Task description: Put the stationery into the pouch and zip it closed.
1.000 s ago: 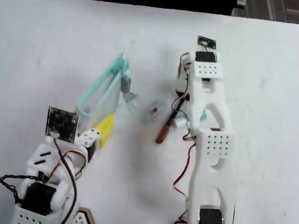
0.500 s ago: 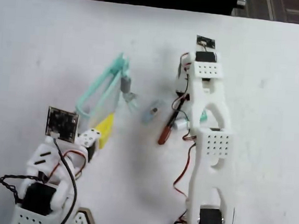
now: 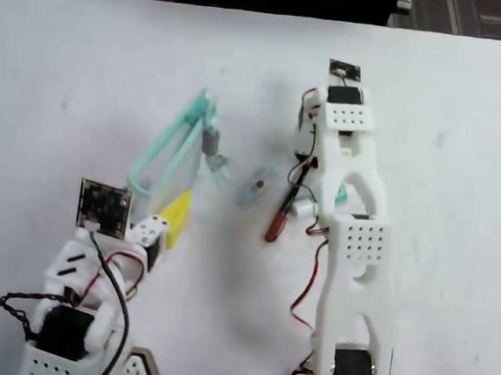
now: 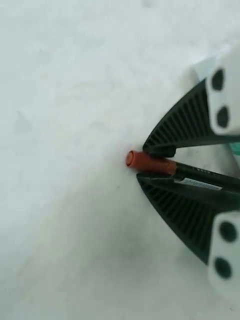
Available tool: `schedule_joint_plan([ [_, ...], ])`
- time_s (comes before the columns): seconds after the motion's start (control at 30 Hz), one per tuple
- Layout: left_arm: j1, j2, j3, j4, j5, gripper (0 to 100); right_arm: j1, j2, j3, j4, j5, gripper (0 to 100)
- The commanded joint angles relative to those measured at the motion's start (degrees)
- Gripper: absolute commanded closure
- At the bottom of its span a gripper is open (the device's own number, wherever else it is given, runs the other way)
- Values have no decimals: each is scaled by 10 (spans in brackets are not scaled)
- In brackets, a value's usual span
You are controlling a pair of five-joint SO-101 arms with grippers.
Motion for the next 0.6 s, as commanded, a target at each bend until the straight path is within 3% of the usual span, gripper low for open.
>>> schedule_joint_plan([
  [0.0,7,0,-4,1,6,762,-11,2,-11,-24,9,981],
  [0.27,7,0,-4,0,4,762,-8,-25,-47,0,9,982],
  [0.57,7,0,-4,0,4,762,-4,-178,-313,138,30,982],
])
